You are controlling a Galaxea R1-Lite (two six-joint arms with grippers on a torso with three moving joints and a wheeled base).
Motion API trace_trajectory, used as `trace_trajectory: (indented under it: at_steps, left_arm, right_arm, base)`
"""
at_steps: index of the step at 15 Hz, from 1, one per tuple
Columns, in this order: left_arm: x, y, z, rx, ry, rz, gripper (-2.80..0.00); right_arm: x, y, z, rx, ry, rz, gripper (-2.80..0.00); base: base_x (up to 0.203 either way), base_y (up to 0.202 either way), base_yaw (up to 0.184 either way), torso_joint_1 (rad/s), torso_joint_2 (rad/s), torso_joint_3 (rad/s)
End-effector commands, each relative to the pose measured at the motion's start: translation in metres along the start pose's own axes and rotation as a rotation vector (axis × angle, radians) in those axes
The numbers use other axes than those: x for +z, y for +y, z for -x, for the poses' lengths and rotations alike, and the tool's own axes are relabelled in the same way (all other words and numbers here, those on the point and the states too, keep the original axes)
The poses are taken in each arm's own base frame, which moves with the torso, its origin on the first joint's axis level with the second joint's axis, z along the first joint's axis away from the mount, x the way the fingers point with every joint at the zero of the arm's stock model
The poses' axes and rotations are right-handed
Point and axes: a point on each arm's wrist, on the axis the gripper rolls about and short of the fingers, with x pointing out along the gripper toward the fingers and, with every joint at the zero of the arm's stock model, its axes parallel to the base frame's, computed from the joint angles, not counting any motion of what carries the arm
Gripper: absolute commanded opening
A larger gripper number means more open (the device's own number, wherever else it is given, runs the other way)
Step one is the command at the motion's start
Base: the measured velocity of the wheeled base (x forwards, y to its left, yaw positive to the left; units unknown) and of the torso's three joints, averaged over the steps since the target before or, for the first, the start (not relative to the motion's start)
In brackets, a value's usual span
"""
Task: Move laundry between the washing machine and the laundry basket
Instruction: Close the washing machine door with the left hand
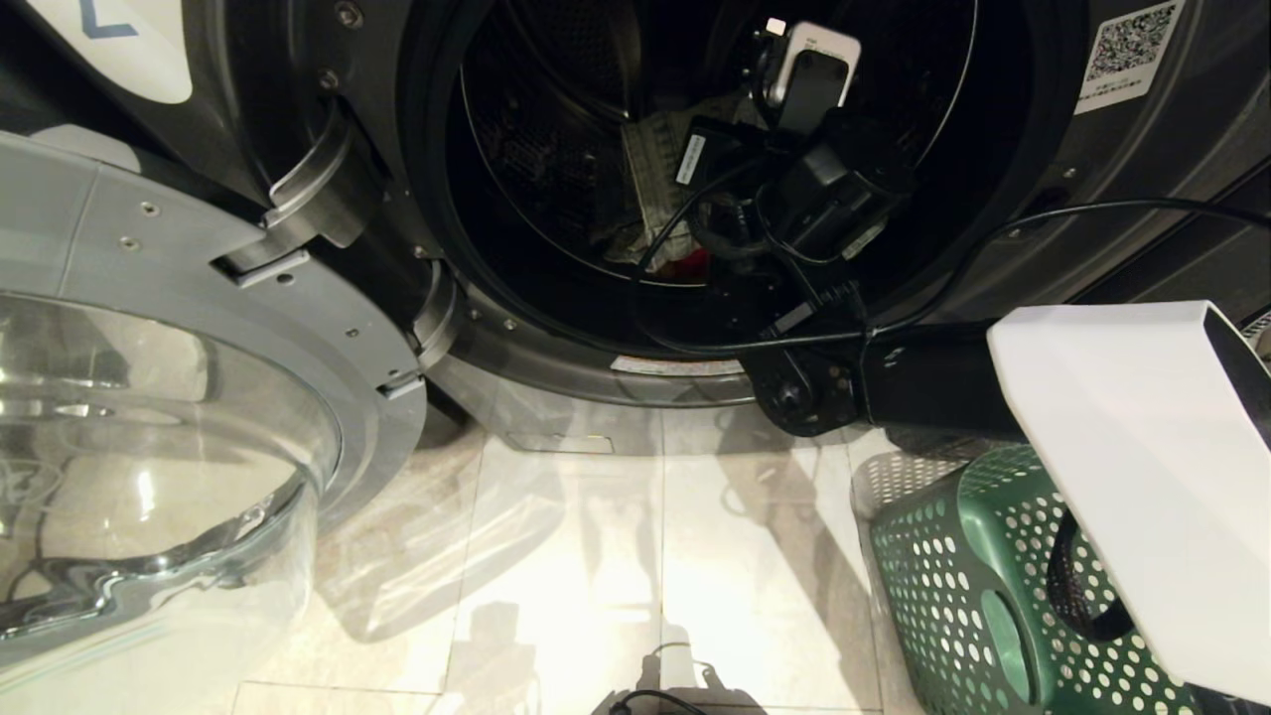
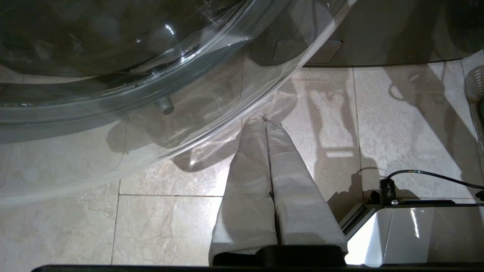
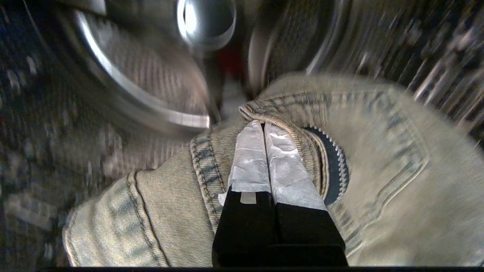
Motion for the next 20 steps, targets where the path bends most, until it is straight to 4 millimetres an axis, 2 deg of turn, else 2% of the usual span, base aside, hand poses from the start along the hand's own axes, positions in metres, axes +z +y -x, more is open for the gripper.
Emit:
trace_trajectory:
  at_steps: [1, 4, 7, 10, 11, 13, 15, 20]
  left_arm:
    - [0.000, 0.000, 0.000, 0.001, 0.001, 0.000, -2.80]
    - [0.000, 0.000, 0.000, 0.001, 0.001, 0.000, -2.80]
    - [0.000, 0.000, 0.000, 0.001, 0.001, 0.000, -2.80]
    - [0.000, 0.000, 0.000, 0.001, 0.001, 0.000, -2.80]
    - [0.000, 0.000, 0.000, 0.001, 0.001, 0.000, -2.80]
    - [0.000, 0.000, 0.000, 0.001, 0.001, 0.000, -2.80]
    - [0.000, 0.000, 0.000, 0.001, 0.001, 0.000, -2.80]
    - [0.000, 0.000, 0.000, 0.001, 0.003, 0.000, -2.80]
  right_arm:
    - [-0.012, -0.005, 0.004, -0.034, -0.099, -0.009, -2.80]
    - [-0.023, -0.023, 0.002, -0.095, -0.214, 0.001, -2.80]
    - [-0.037, -0.040, -0.008, -0.135, -0.214, 0.043, -2.80]
    - [-0.052, -0.056, -0.014, -0.326, -0.125, 0.049, -2.80]
    - [-0.051, -0.056, -0.015, -0.331, -0.125, 0.038, -2.80]
    - [-0.031, -0.047, -0.015, -0.319, -0.117, 0.018, -2.80]
    - [-0.013, -0.028, -0.012, -0.271, -0.029, 0.017, -2.80]
    - [0.010, 0.002, 0.003, -0.174, 0.251, -0.009, -2.80]
  base:
    - [0.000, 0.000, 0.000, 0.000, 0.00, 0.000]
    - [0.000, 0.000, 0.000, 0.000, 0.00, 0.000]
    - [0.000, 0.000, 0.000, 0.000, 0.00, 0.000]
    - [0.000, 0.000, 0.000, 0.000, 0.00, 0.000]
    - [0.000, 0.000, 0.000, 0.000, 0.00, 0.000]
    - [0.000, 0.000, 0.000, 0.000, 0.00, 0.000]
    - [0.000, 0.000, 0.000, 0.000, 0.00, 0.000]
    - [0.000, 0.000, 0.000, 0.000, 0.00, 0.000]
